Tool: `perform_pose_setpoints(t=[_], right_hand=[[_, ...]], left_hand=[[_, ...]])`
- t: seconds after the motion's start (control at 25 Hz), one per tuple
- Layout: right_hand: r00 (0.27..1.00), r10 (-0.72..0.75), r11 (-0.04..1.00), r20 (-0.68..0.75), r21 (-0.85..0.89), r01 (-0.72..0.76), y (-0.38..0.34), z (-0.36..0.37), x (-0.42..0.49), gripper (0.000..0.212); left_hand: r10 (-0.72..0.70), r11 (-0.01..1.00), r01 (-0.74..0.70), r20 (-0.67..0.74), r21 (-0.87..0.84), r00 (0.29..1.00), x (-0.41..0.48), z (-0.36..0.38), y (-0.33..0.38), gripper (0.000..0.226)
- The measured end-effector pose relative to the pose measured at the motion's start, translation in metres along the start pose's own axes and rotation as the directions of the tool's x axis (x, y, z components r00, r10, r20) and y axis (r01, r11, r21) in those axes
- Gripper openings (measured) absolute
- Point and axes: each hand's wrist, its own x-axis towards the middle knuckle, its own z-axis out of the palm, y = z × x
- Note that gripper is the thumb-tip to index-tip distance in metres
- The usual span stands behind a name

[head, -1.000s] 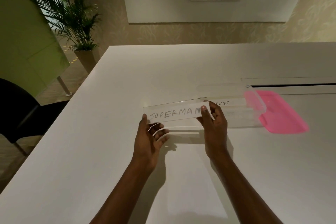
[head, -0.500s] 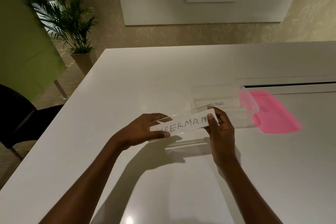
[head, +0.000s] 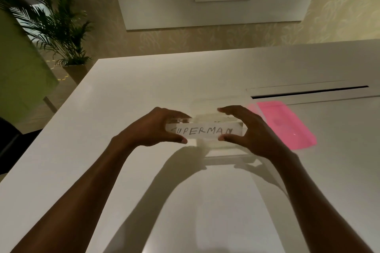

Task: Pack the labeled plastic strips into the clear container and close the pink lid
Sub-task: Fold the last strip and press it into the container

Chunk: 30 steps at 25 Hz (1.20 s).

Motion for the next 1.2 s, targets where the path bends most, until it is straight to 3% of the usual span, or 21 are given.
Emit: perform_pose_setpoints(t=[0.08,0.24,0.48,0.64,0.8,1.2], right_hand=[[0.999,0.006,0.999,0.033,-0.044,-0.004,0.01,-0.017,0.015,0.06],[0.999,0.003,0.992,-0.053,-0.122,-0.01,0.036,-0.035,0.051,0.055],[0.994,0.087,0.97,0.067,-0.232,-0.069,0.084,-0.027,0.084,0.043],[0.977,0.148,0.914,0.151,-0.398,-0.077,0.106,-0.012,0.09,0.05],[0.972,0.202,0.887,0.124,-0.444,-0.128,0.117,-0.003,0.088,0.056],[0.973,0.173,0.796,0.153,-0.603,-0.047,0.121,0.001,0.087,0.051]], left_hand=[[0.033,0.999,-0.032,-0.028,0.023,0.999,0.021,-0.004,0.009,0.067],[0.119,0.986,-0.101,-0.136,0.13,0.984,0.069,-0.006,0.023,0.062],[0.117,0.901,-0.009,-0.223,0.434,0.968,0.119,0.027,0.026,0.057],[0.06,0.878,0.066,-0.246,0.474,0.968,0.133,0.058,0.021,0.058],[-0.008,0.847,0.127,-0.226,0.516,0.974,0.141,0.075,0.016,0.057],[-0.168,0.811,0.238,-0.176,0.534,0.97,0.15,0.109,0.005,0.041]])
